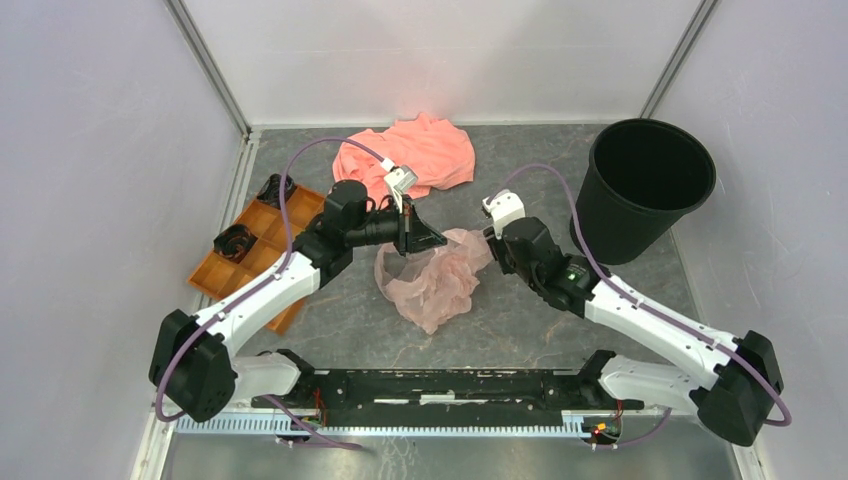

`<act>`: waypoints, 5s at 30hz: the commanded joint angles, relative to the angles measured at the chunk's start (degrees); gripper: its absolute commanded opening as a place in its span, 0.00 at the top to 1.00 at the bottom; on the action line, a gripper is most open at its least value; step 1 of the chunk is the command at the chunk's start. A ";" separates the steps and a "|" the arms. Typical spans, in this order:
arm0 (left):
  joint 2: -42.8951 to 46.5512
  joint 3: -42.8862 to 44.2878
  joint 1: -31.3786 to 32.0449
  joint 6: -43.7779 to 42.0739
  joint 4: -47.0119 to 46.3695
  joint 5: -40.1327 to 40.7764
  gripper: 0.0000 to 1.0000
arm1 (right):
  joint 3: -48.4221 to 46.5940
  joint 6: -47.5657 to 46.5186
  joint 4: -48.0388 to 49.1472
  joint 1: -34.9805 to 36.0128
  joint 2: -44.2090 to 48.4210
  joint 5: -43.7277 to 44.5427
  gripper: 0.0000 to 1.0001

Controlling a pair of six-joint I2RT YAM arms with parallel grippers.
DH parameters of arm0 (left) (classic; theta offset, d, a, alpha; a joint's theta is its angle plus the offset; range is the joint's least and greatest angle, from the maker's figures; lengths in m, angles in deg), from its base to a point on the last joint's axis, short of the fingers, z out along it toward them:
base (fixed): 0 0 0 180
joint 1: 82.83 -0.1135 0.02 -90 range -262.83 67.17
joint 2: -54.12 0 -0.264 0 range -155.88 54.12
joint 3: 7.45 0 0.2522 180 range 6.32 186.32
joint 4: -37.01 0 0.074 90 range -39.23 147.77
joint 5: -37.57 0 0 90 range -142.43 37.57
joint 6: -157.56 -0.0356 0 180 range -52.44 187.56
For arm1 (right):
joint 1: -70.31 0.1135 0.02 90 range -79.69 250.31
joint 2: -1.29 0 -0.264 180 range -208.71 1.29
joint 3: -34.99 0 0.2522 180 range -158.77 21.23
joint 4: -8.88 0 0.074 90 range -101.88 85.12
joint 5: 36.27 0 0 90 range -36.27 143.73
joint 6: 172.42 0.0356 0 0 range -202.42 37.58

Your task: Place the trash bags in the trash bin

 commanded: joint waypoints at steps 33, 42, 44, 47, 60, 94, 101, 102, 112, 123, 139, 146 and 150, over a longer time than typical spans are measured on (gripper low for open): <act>-2.51 4.09 -0.32 1.04 6.09 5.43 0.98 | 13.47 80.92 22.66 -0.04 7.88 -5.56 0.09; -4.74 4.40 -0.23 2.56 4.24 1.22 0.98 | 9.93 83.69 21.85 -0.12 5.72 -3.04 0.20; -5.24 4.52 -0.06 2.88 4.12 0.66 0.98 | 9.46 84.57 21.44 -0.10 5.38 -2.74 0.21; -5.66 4.54 0.28 3.03 3.89 0.07 0.98 | 9.33 86.10 21.54 -0.13 4.48 -3.17 0.26; -4.83 7.08 1.44 -1.82 10.49 3.92 0.53 | 12.13 76.35 18.13 -0.08 6.96 0.10 1.00; -27.09 18.53 -10.60 -4.81 33.06 19.46 0.06 | 17.86 30.78 22.72 -0.17 17.41 -12.44 0.99; -32.75 21.60 -10.69 -4.71 32.55 18.52 0.19 | 18.60 30.17 24.26 -0.20 17.88 -13.41 0.99; -33.46 22.04 -10.69 -4.71 32.56 18.21 0.20 | 18.66 30.07 24.59 -0.19 17.82 -13.95 0.99; -36.51 22.04 -10.64 -3.23 28.13 12.76 0.41 | 20.16 29.99 27.75 -0.22 16.56 -16.83 0.99; -23.96 17.27 -10.61 -4.88 24.40 18.83 0.89 | 18.66 24.62 21.66 -0.23 16.51 -15.87 0.99; 13.09 -2.66 -10.74 -2.38 5.64 41.91 0.98 | 13.95 10.83 7.53 -0.18 20.02 -9.28 0.99; 5.64 2.45 -10.69 -0.17 15.96 51.26 0.98 | 15.83 15.03 9.03 -0.21 15.10 -13.15 0.99; 1.16 4.14 -10.78 0.26 16.57 45.35 0.98 | 17.40 21.59 10.36 -0.19 10.98 -14.82 0.99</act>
